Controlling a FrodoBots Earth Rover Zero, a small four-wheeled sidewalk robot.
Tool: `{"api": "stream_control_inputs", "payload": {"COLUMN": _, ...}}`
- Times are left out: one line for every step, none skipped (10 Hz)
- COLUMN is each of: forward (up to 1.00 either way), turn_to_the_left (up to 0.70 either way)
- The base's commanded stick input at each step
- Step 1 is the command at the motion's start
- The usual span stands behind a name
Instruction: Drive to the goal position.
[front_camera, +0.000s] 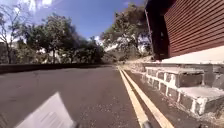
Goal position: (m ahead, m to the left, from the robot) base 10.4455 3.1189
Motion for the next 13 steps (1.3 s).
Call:
{"api": "stream_control_inputs", "payload": {"forward": 0.37, "turn_to_the_left": 0.0}}
{"api": "stream_control_inputs", "payload": {"forward": 0.5, "turn_to_the_left": 0.0}}
{"api": "stream_control_inputs", "payload": {"forward": 0.5, "turn_to_the_left": 0.0}}
{"api": "stream_control_inputs", "payload": {"forward": 0.5, "turn_to_the_left": 0.0}}
{"api": "stream_control_inputs", "payload": {"forward": 0.5, "turn_to_the_left": 0.0}}
{"api": "stream_control_inputs", "payload": {"forward": 0.5, "turn_to_the_left": 0.0}}
{"api": "stream_control_inputs", "payload": {"forward": 0.5, "turn_to_the_left": 0.0}}
{"api": "stream_control_inputs", "payload": {"forward": 0.5, "turn_to_the_left": 0.0}}
{"api": "stream_control_inputs", "payload": {"forward": 0.5, "turn_to_the_left": 0.0}}
{"api": "stream_control_inputs", "payload": {"forward": 0.5, "turn_to_the_left": 0.0}}
{"api": "stream_control_inputs", "payload": {"forward": 0.5, "turn_to_the_left": 0.0}}
{"api": "stream_control_inputs", "payload": {"forward": 0.5, "turn_to_the_left": 0.0}}
{"api": "stream_control_inputs", "payload": {"forward": 0.5, "turn_to_the_left": 0.0}}
